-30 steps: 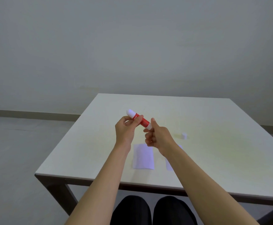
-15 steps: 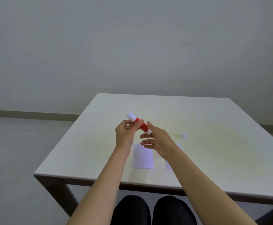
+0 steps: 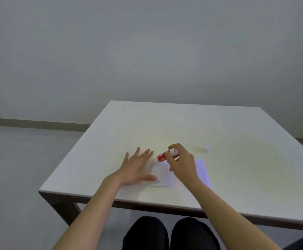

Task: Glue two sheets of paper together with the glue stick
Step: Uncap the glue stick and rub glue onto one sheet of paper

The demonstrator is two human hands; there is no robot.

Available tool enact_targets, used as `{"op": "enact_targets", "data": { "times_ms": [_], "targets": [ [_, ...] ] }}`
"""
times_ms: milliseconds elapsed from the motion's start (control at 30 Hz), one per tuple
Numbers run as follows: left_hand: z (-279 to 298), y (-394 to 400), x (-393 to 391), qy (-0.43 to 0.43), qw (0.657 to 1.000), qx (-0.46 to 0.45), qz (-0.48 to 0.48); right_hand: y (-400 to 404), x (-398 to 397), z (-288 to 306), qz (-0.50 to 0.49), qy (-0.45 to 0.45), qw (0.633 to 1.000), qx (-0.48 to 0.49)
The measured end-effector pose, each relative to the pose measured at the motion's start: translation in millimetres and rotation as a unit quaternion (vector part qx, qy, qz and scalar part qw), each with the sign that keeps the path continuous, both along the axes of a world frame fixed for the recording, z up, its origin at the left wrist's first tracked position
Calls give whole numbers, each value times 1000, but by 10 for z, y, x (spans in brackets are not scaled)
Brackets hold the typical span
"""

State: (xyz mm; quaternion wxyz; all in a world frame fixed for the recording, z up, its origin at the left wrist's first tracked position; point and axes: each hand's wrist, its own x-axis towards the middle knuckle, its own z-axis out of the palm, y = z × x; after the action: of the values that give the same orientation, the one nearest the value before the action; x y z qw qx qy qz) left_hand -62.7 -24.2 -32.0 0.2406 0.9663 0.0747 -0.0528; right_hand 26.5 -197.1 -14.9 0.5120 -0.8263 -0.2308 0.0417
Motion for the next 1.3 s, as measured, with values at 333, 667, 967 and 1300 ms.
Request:
{"op": "enact_targets", "data": {
  "times_ms": [333, 667, 967, 1300],
  "targets": [
    [-147, 16, 116, 17, 998, 63, -2, -77, -81, -83, 42, -175, 979, -100],
    [-142, 36, 99, 32, 998, 56, -4, -21, -100, -9, 134, -19, 991, 7],
    [-128, 37, 96, 45, 997, 68, -10, -110, -78, 43, 165, 17, 986, 22],
    [-124, 42, 91, 57, 995, 77, -13, -177, 174, 65, 84, 71, 993, 28]
  ]
}}
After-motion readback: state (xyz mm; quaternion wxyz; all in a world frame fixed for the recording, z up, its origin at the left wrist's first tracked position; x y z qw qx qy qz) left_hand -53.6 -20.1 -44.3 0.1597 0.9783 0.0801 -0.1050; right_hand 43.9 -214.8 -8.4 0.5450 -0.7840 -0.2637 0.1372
